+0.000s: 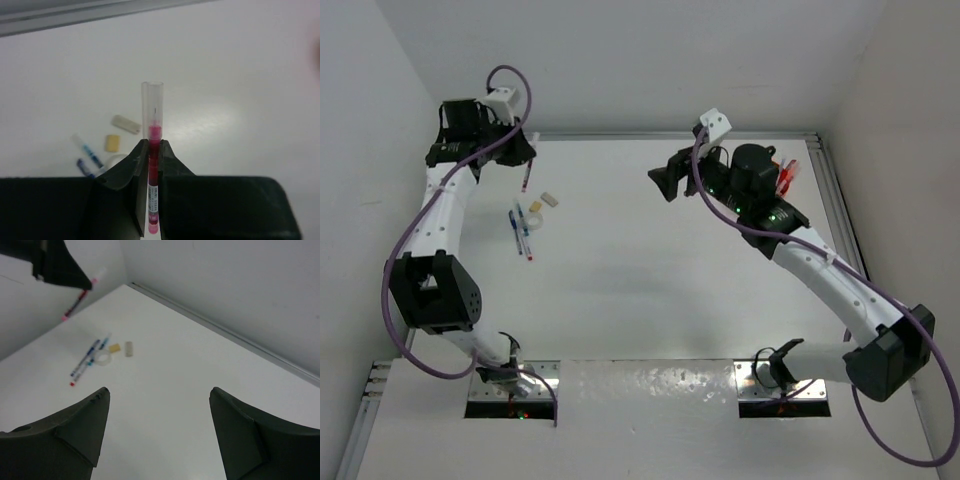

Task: Sort the stationery into containers
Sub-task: Place the pen in the storage box.

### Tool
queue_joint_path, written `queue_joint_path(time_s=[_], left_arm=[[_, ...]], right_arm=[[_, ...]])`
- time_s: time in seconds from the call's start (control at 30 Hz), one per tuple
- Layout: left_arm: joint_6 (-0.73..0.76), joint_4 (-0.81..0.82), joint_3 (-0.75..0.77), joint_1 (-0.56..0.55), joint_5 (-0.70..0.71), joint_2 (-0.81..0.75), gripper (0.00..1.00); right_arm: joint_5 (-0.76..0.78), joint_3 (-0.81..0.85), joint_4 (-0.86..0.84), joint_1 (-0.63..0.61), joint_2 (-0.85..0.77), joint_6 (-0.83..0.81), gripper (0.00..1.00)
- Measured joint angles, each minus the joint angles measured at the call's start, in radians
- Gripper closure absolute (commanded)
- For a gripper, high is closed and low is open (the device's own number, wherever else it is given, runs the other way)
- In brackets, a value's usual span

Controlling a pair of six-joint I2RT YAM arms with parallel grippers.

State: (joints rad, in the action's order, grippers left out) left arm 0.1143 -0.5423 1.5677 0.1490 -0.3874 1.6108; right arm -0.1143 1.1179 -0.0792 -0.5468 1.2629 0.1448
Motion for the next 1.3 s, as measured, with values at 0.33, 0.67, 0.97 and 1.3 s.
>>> queue_joint_path(time_s=[0.33, 0.67, 0.97, 1.3], left_arm=[[0.235, -0.124, -0.016, -0.104, -0.428, -0.092, 1.00], [0.021, 0.238, -0.262, -0.230, -0.566, -0.334, 1.00], [-0.115, 0.425, -0.370, -0.253, -0.586, -0.340, 1.00], [-0.162, 0.496, -0.386, -0.262, -0.592, -0.345, 1.00]], right_arm=[[-0.079, 0.070, -0.196, -0.027, 0.082, 0.246, 0.31], [-0.051, 0.042, -0.352, -0.146, 0.160, 0.418, 0.25], [0.014, 0.073, -0.346, -0.170, 0.220, 0.459, 0.32], [0.036, 0.140, -0.359, -0.185, 0.330, 0.496, 0.47]])
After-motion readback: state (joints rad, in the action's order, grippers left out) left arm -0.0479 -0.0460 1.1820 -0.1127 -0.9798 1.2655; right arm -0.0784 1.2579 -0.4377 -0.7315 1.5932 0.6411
